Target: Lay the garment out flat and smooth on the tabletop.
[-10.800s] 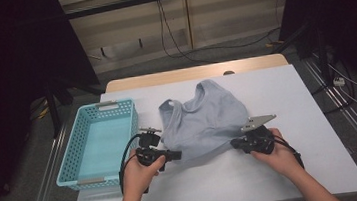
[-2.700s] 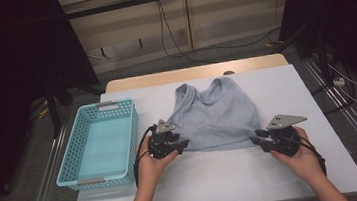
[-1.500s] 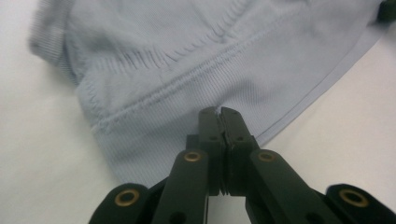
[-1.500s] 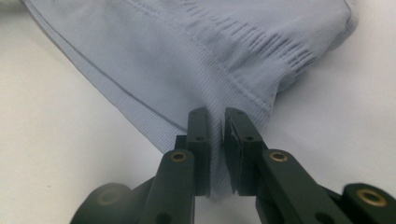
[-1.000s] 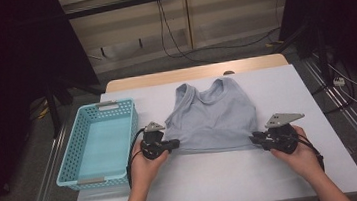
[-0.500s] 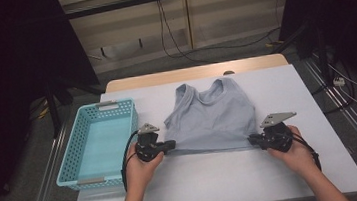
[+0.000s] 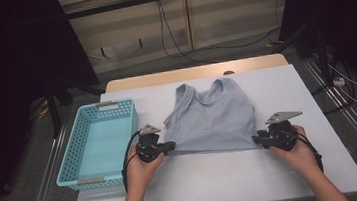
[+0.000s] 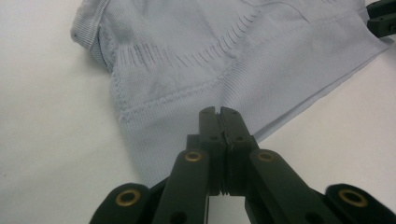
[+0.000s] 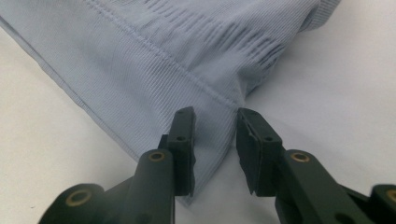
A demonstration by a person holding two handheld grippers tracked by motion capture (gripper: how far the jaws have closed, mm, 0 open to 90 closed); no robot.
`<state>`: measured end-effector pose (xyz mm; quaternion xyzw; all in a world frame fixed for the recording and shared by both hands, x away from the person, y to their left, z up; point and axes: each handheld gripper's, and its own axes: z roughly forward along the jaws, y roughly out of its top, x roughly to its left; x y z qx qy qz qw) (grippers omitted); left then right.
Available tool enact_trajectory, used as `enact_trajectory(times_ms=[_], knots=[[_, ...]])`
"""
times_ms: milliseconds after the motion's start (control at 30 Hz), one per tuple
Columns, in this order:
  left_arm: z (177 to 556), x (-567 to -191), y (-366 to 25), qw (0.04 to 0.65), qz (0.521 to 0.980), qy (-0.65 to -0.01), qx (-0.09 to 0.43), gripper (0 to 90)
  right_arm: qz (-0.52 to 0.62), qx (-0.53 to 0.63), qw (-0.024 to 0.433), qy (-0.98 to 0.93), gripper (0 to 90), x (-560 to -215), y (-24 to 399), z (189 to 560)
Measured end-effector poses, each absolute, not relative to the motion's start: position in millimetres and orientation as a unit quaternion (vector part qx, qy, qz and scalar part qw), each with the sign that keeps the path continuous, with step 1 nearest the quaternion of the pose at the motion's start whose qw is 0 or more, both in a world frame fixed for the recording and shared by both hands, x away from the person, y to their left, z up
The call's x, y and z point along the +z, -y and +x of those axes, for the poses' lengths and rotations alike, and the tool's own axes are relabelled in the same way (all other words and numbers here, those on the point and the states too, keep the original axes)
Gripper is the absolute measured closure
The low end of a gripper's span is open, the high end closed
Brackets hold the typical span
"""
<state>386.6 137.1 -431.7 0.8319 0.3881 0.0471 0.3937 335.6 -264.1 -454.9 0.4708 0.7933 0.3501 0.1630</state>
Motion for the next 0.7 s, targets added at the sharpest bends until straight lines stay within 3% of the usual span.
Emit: enact_trajectory(times_ms=[100, 400, 700], knots=[[386.5, -433.4, -136.2, 0.391, 0.832, -0.39, 0.047, 89.0, 0.472, 0.354, 0.145, -0.794, 86.5, -453.0, 265.5, 336.8], [383.6, -438.5, -129.1, 0.379, 0.842, -0.38, 0.042, 89.0, 0.482, 0.36, 0.131, -0.788, 88.5, -443.2, 278.5, 335.9], [378.3, -442.7, -123.0, 0.368, 0.847, -0.38, 0.041, 88.8, 0.472, 0.33, 0.155, -0.802, 88.3, -445.5, 275.5, 332.2]])
